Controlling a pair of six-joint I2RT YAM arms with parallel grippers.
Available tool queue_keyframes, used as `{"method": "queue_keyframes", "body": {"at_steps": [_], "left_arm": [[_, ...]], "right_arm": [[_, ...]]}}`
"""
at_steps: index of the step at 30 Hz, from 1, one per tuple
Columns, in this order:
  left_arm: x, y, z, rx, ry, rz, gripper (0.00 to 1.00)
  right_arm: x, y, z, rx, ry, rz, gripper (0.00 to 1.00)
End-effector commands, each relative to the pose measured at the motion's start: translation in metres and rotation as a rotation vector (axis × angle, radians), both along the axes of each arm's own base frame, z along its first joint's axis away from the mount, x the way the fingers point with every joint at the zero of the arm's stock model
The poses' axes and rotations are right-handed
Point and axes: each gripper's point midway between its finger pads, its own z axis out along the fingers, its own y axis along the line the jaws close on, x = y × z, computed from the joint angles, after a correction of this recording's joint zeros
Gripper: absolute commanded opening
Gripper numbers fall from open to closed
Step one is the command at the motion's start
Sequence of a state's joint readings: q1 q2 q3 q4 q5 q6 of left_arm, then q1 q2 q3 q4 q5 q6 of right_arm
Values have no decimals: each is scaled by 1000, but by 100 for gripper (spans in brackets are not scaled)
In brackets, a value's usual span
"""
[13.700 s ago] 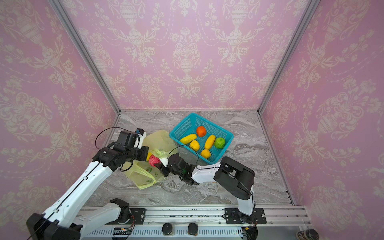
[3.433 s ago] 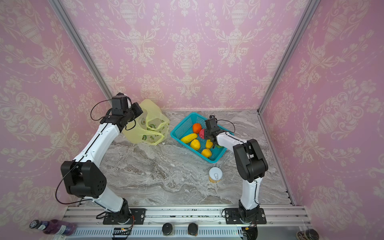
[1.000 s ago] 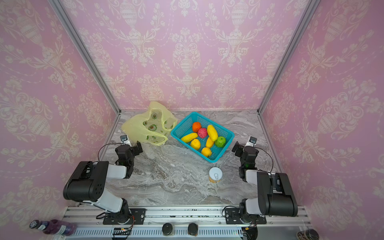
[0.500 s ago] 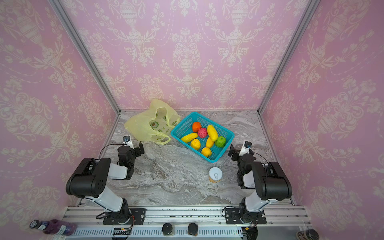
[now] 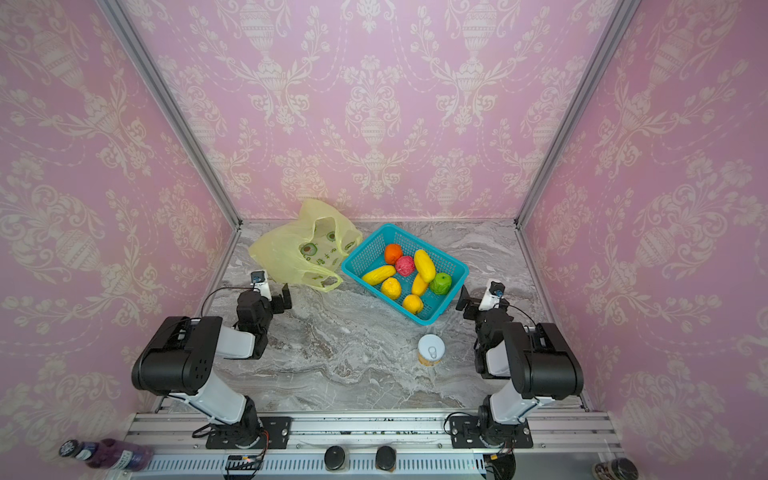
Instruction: Untie the knot of the plastic bag and take out the fruit
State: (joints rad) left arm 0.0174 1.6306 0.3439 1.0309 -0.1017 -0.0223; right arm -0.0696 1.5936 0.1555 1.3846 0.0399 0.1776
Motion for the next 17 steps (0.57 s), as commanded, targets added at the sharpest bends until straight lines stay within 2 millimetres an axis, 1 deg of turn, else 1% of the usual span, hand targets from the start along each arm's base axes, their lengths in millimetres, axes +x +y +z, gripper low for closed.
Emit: {"method": "queue_keyframes", "body": {"at_steps": [1, 6, 8, 17], "left_arm": [[2, -4, -1, 13, 7, -29, 99], [2, -4, -1, 11, 9, -29, 99], [2, -4, -1, 12, 8, -29, 99], [2, -4, -2, 8, 12, -32, 100]], "right_arm": [[5, 8, 0, -24, 16, 50, 100], [31, 39, -10, -50, 147, 244, 100], [34, 48, -12, -98, 178, 251, 100], [34, 49, -12, -98, 172, 253, 100]]}}
